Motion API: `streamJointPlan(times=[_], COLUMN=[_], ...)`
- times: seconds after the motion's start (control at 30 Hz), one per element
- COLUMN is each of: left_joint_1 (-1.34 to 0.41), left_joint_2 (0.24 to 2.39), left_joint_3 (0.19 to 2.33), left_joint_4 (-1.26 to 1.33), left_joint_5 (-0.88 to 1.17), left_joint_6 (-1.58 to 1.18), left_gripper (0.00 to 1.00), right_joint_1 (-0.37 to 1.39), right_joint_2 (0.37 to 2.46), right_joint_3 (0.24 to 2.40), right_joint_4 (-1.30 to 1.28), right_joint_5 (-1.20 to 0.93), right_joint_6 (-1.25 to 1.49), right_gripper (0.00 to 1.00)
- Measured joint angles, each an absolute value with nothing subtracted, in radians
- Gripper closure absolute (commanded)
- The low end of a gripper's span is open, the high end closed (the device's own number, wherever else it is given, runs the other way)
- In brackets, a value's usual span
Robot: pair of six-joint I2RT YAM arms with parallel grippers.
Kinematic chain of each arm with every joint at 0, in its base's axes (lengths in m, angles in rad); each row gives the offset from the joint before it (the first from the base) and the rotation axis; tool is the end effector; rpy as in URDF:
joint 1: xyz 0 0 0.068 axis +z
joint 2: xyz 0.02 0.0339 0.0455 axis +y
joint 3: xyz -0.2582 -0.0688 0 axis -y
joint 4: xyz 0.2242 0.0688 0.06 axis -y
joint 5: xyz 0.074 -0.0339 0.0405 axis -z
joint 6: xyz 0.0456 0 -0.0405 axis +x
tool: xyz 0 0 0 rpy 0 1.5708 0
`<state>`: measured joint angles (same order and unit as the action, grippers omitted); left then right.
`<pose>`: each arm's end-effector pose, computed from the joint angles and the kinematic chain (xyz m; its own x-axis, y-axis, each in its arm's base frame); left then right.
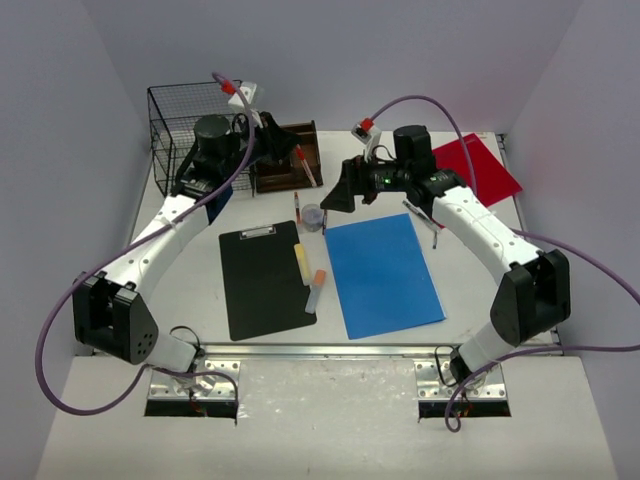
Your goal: Organize the desk
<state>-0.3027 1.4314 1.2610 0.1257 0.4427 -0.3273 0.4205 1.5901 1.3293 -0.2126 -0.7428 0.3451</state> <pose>0.3095 -0.1171 0.3852 -0.2583 -0.2237 -0.9398 0.6282 0.7002 -0.3393 0.3095 0.1722 0.3228 -0.6793 -0.0308 -0.7332 -0.6593 0.4645 0.5913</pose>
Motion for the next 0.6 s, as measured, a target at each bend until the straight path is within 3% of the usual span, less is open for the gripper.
streamJointPlan(times=[0.27, 0.6], left_joint_1=[-0.302, -0.287], left_joint_2=[1.548, 1.862], left_joint_3=[1.359, 1.494], left_joint_4=[0.171, 0.341], left_joint_5=[0.047, -0.121], left_joint_6=[0.057, 0.235], left_gripper=[1.0, 1.0], right_joint_1=[0.257, 0.207], right_joint_2=[1.546, 1.521], right_joint_3=[1.227, 1.152], right_joint_4=[-0.303, -0.331], right_joint_5=[-0.657, -0.597], right_joint_6=[0.242, 0.166], right_gripper=[0.01, 0.01])
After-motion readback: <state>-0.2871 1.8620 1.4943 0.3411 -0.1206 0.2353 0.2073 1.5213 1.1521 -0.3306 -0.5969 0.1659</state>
